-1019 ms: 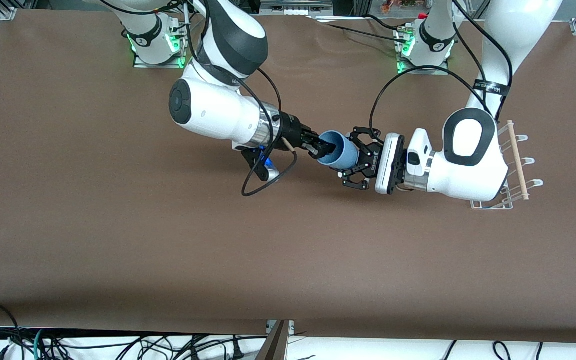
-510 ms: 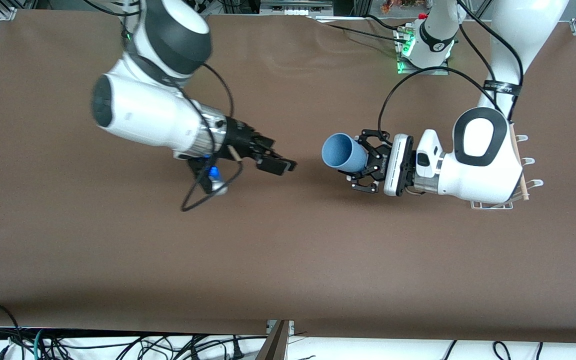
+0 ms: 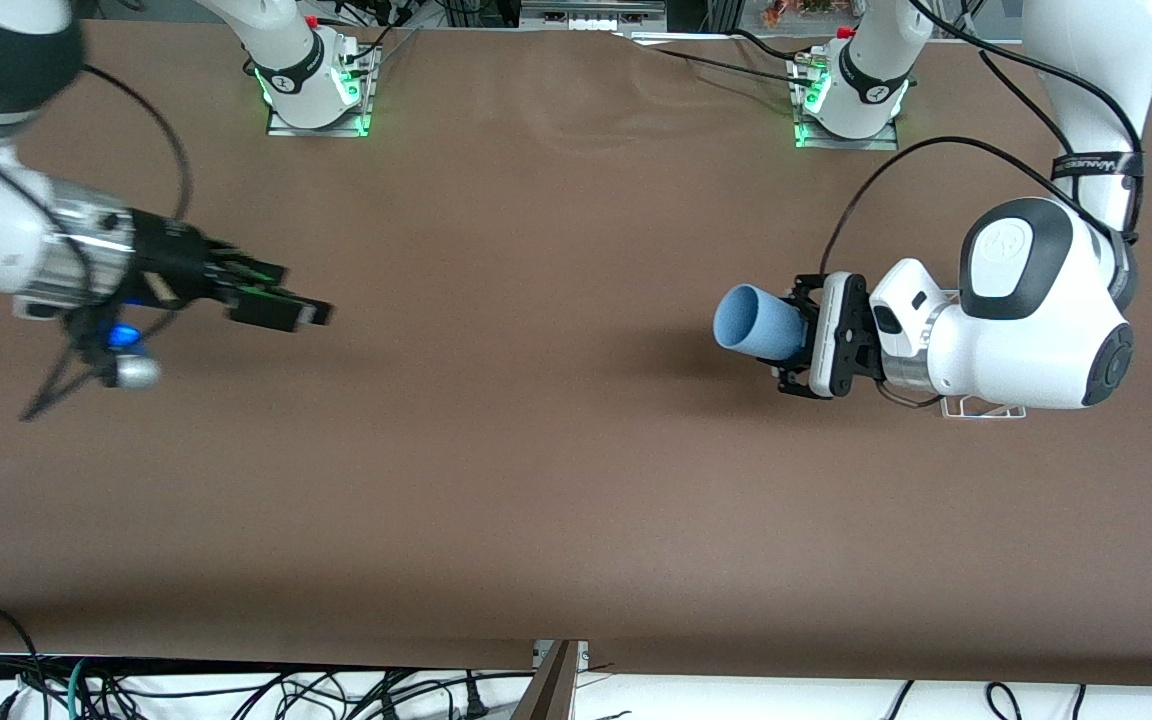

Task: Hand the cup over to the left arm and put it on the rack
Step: 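Open the right gripper and withdraw it while the left gripper carries the cup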

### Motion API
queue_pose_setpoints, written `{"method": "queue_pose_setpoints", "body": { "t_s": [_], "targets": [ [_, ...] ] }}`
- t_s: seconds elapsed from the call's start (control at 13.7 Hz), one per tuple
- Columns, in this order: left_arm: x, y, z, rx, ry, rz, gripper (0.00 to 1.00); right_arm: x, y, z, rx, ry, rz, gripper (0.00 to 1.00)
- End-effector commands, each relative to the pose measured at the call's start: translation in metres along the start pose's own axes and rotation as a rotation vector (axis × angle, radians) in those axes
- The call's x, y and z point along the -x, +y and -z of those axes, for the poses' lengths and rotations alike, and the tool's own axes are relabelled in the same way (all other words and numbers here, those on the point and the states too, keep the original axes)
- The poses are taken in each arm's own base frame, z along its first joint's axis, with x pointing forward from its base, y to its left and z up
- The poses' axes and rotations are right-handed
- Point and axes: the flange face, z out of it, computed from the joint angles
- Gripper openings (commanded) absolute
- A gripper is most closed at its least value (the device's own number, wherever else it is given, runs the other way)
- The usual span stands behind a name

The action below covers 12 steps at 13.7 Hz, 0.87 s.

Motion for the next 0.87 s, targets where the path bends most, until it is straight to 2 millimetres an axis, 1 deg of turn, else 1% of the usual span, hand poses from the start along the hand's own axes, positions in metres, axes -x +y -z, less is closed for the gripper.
{"method": "queue_pose_setpoints", "body": {
  "t_s": [0.0,0.15,0.22,0.29,0.36,0.44,0.51,0.58,0.66,0.73,0.8],
  "targets": [
    [0.012,0.003,0.021,-0.033,-0.241,0.032,0.00,0.005,0.025,0.013,0.131,0.038,0.100,0.99],
    [0.024,0.003,0.027,-0.063,-0.443,0.061,0.00,0.003,0.033,0.015,0.198,0.076,0.095,0.99],
    [0.024,0.006,0.035,-0.095,-0.555,0.072,0.00,0.002,0.033,0.014,0.204,0.075,0.111,0.99],
    [0.027,0.006,0.036,-0.108,-0.674,0.084,0.00,0.001,0.035,0.014,0.214,0.077,0.131,0.99],
    [0.019,0.009,0.033,-0.120,-0.816,0.089,0.00,-0.002,0.040,0.010,0.243,0.073,0.143,0.99],
    [0.017,0.009,0.034,-0.149,-0.987,0.107,0.00,-0.001,0.045,0.009,0.273,0.080,0.162,0.99],
    [0.017,0.010,0.030,-0.145,-1.133,0.120,0.00,0.005,0.048,0.002,0.297,0.083,0.187,0.99],
    [0.018,0.010,0.023,-0.127,-1.241,0.139,0.00,0.014,0.049,-0.004,0.310,0.110,0.242,0.99],
    [0.028,0.001,0.013,-0.113,-1.340,0.147,0.00,0.023,0.055,-0.015,0.327,0.146,0.265,0.99],
    [0.034,-0.005,0.010,-0.126,-1.423,0.150,0.00,0.040,0.057,-0.025,0.353,0.186,0.302,0.99],
    [0.036,-0.008,0.013,-0.161,-1.483,0.165,0.00,0.050,0.063,-0.031,0.373,0.223,0.327,0.99]
  ]
}}
